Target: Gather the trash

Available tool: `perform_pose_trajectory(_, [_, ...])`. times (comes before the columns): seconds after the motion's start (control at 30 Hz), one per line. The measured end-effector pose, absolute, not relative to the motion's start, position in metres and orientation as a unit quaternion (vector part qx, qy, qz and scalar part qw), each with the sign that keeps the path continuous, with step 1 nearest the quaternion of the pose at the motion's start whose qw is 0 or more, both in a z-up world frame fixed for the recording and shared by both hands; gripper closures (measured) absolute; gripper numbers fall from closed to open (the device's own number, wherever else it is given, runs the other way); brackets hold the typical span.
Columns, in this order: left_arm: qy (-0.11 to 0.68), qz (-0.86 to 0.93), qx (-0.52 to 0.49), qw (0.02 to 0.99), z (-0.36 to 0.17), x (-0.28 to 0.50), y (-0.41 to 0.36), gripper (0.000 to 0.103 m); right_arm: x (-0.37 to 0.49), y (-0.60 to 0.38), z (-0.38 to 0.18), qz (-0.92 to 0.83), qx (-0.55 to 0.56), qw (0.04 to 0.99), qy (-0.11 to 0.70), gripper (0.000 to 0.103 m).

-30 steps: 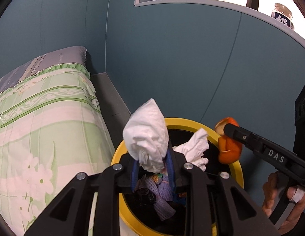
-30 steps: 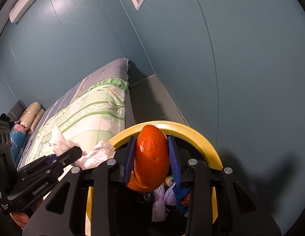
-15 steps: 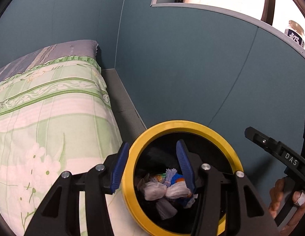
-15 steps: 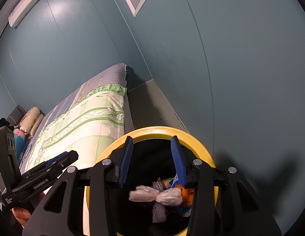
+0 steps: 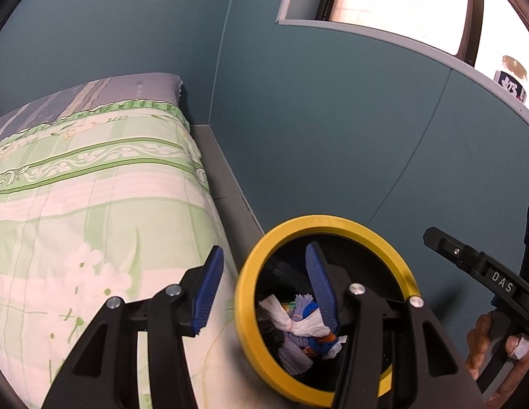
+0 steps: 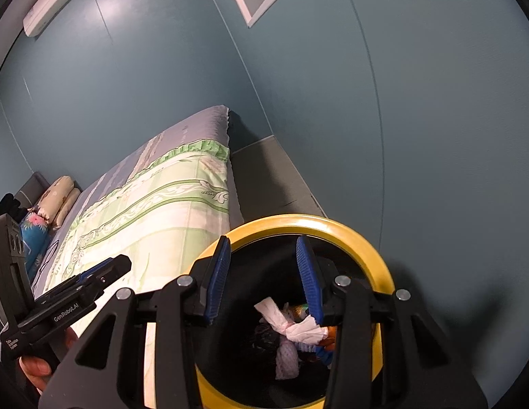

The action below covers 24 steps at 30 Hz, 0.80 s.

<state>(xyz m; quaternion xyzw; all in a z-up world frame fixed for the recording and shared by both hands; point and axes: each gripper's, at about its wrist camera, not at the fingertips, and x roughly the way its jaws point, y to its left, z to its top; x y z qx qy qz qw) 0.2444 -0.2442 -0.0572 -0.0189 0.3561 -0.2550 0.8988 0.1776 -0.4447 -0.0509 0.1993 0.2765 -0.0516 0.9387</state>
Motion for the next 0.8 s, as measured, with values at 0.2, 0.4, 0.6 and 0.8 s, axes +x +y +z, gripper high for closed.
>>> perform_pose_trajectory(0.2, [0.347, -0.24, -0.029, 0.906, -0.049, 0.238, -0.217, 0.055, 0.176, -0.424, -0.039, -0.038, 0.186, 0.943, 0.272, 0.065])
perform_pose_trajectory(0.4, [0.338, -0.221, -0.043, 0.914, -0.038, 0.232, -0.184, 0.055, 0.177, -0.403, -0.027, -0.023, 0.174, 0.947, 0.27, 0.065])
perform_pose_trajectory(0.6, [0.322, -0.198, -0.051, 0.925, -0.026, 0.22, -0.15, 0.055, 0.178, -0.38, -0.019, -0.003, 0.161, 0.949, 0.271, 0.064])
perform_pose_trajectory(0.8, [0.31, -0.167, -0.06, 0.934, -0.016, 0.207, -0.106, 0.055, 0.179, -0.351, -0.007, 0.02, 0.144, 0.952, 0.268, 0.064])
